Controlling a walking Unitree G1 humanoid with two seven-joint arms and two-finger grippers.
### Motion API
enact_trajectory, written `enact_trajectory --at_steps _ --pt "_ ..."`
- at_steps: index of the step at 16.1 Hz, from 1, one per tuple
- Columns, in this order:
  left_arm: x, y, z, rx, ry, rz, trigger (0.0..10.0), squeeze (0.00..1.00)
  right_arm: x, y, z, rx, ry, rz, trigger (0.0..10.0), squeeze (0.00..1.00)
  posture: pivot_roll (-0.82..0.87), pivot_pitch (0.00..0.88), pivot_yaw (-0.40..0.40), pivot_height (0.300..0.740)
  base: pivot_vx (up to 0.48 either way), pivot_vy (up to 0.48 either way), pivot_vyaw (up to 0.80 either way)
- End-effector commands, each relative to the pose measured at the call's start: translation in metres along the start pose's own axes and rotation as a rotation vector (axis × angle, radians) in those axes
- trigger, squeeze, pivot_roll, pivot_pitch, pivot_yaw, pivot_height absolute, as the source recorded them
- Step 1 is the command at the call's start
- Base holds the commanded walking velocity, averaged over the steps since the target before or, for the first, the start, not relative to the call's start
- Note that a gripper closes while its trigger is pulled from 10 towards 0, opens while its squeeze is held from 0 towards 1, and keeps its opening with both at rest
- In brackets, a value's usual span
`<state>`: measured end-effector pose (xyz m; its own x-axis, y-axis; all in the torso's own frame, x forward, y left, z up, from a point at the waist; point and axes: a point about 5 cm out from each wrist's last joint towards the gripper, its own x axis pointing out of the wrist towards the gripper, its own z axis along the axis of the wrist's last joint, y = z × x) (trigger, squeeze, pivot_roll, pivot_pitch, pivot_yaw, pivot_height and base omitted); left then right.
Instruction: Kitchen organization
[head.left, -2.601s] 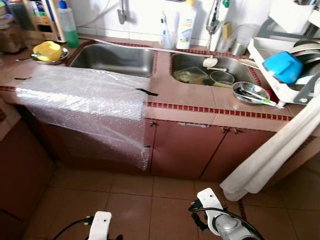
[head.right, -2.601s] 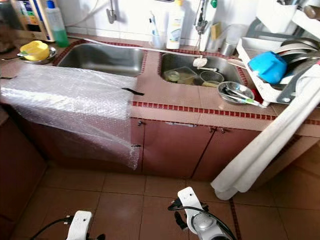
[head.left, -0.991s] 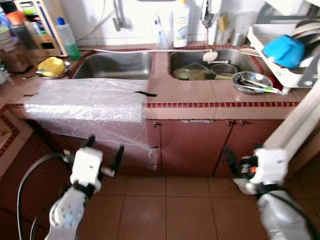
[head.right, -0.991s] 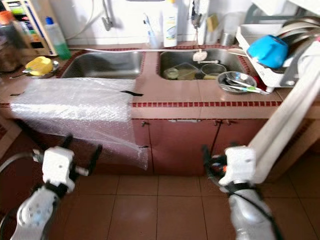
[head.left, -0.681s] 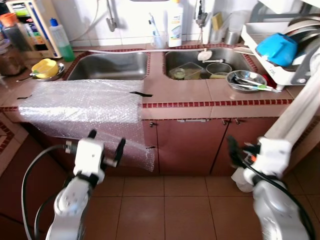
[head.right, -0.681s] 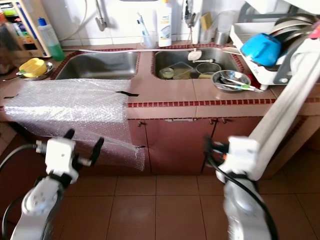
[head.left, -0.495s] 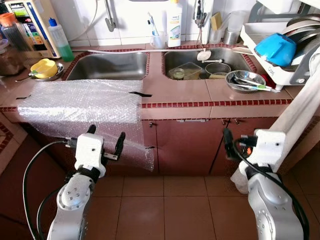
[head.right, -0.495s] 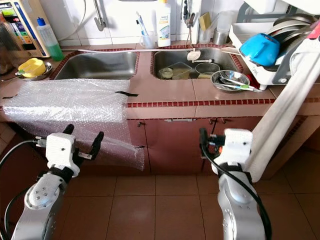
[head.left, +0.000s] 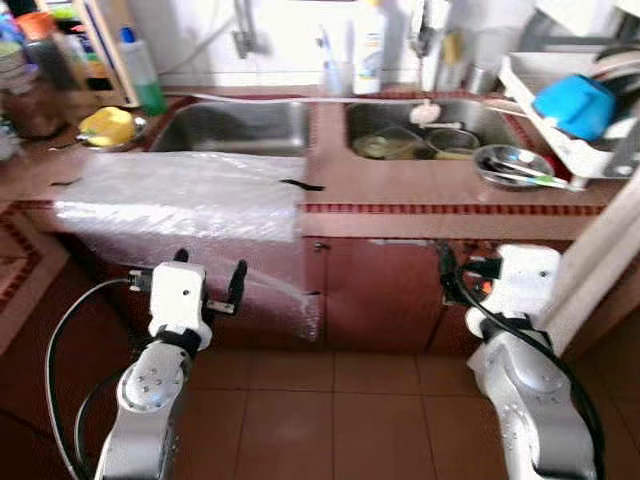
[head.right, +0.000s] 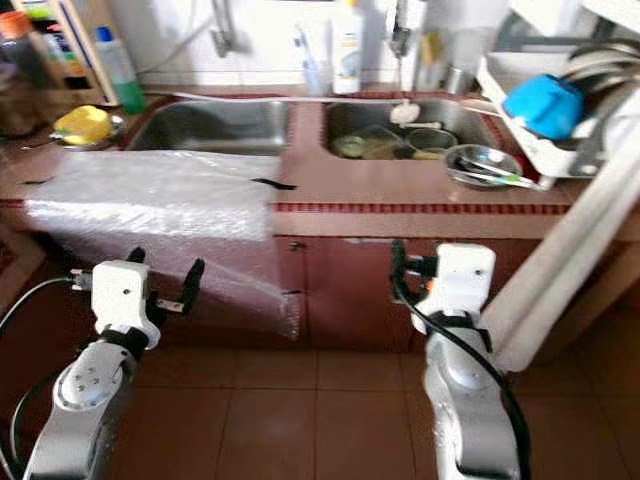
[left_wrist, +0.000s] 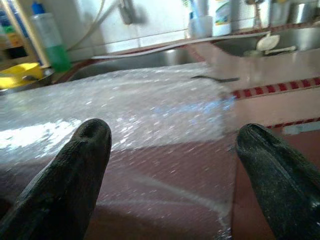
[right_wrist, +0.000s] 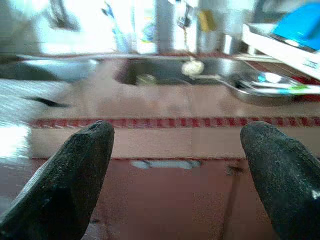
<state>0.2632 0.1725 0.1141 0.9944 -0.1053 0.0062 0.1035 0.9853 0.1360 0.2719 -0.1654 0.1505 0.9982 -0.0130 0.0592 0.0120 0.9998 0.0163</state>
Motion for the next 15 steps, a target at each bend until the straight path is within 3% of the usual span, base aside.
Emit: enact_trajectory --at_steps 1,15 --pt "0.001 0.000 -0.001 -0.005 0.009 0.001 10.0 0.00 0.000 -0.003 -0.001 -0.012 0.003 -0.008 10.0 0.00 -0.02 0.000 0.059 0.740 0.000 0.352 0.00" --pt "0.013 -0.005 0.000 -0.012 0.013 -0.011 10.0 0.00 0.006 -0.001 0.004 -0.029 -0.023 -0.031 10.0 0.00 -0.05 0.000 0.075 0.740 0.000 0.353 0.00"
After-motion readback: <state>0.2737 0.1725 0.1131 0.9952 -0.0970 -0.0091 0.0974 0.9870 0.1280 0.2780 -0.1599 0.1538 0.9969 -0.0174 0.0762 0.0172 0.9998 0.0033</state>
